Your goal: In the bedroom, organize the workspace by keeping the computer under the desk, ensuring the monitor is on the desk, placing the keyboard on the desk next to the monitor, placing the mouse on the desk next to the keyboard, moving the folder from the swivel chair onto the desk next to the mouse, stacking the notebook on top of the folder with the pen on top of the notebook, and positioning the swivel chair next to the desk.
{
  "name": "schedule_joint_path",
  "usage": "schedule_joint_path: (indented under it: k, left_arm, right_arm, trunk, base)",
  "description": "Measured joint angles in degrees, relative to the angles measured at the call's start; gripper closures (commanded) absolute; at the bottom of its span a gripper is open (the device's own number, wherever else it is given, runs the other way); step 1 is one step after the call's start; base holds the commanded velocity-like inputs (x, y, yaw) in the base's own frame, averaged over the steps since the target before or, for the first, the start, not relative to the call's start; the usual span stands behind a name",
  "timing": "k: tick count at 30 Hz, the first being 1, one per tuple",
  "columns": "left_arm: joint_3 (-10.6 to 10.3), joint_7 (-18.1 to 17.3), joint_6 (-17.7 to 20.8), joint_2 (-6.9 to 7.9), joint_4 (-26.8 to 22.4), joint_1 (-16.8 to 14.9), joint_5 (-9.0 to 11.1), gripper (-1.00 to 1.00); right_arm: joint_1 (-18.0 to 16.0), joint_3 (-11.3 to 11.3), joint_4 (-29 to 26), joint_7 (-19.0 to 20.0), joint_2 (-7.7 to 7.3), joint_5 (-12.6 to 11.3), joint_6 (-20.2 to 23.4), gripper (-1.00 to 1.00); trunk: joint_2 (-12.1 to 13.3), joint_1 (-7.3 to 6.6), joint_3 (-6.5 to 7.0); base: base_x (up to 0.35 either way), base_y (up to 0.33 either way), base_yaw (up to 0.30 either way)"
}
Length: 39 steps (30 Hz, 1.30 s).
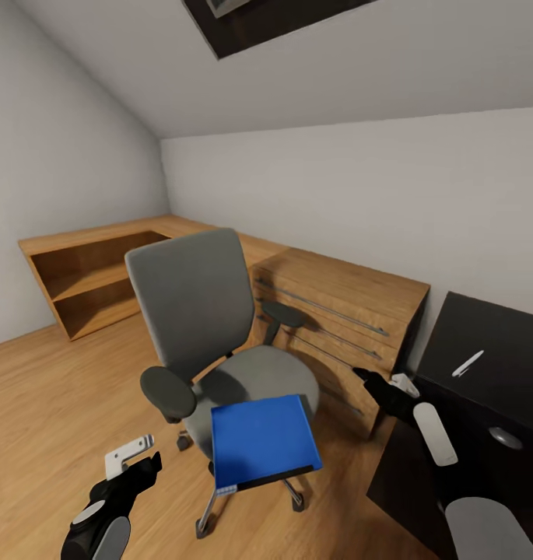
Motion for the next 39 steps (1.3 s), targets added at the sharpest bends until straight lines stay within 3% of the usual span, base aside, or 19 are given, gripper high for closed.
schedule_joint_path:
  k: [3, 4, 10, 19, 25, 39]
  left_arm:
    - [0.0, 0.0, 0.0, 0.00, 0.0, 0.0, 0.0, -1.00]
    - [0.0, 0.0, 0.0, 0.00, 0.0, 0.0, 0.0, -1.00]
    - [-0.1, 0.0, 0.0, 0.00, 0.0, 0.0, 0.0, -1.00]
    - [-0.1, 0.0, 0.0, 0.00, 0.0, 0.0, 0.0, -1.00]
    - [-0.1, 0.0, 0.0, 0.00, 0.1, 0.0, 0.0, -1.00]
    - [-0.1, 0.0, 0.0, -0.05, 0.1, 0.0, 0.0, -1.00]
  right_arm:
    - [0.0, 0.0, 0.0, 0.5, 0.00, -1.9, 1.7, -1.00]
    - [0.0, 0.0, 0.1, 1.4, -0.35, -3.9, 3.6, -1.00]
    - [0.0, -0.1, 2.6, 3.9, -2.38, -10.3, 7.7, -1.00]
    - [0.0, -0.1, 4.9, 5.5, -4.51, -17.9, 11.4, -1.00]
    - [0.0, -0.1, 5.3, 5.8, -5.53, -19.4, 12.1, -1.00]
    - [0.0, 0.0, 6.1, 5.8, -5.73, -19.5, 12.1, -1.00]
  trunk:
    - [-1.2, 0.66, -0.54]
    - [-1.6, 0.88, -0.72]
    - [-4.0, 2.20, -1.80]
    - [-7.6, 4.17, -3.41]
    - [-10.0, 5.49, -4.49]
    - [-15.6, 8.57, -7.00]
  base:
    - [0.000, 0.000, -0.007]
    - [0.000, 0.000, -0.002]
    - [0.000, 0.000, 0.000]
    - [0.000, 0.000, 0.000]
    - [0.000, 0.000, 0.000]
    - [0.000, 0.000, 0.000]
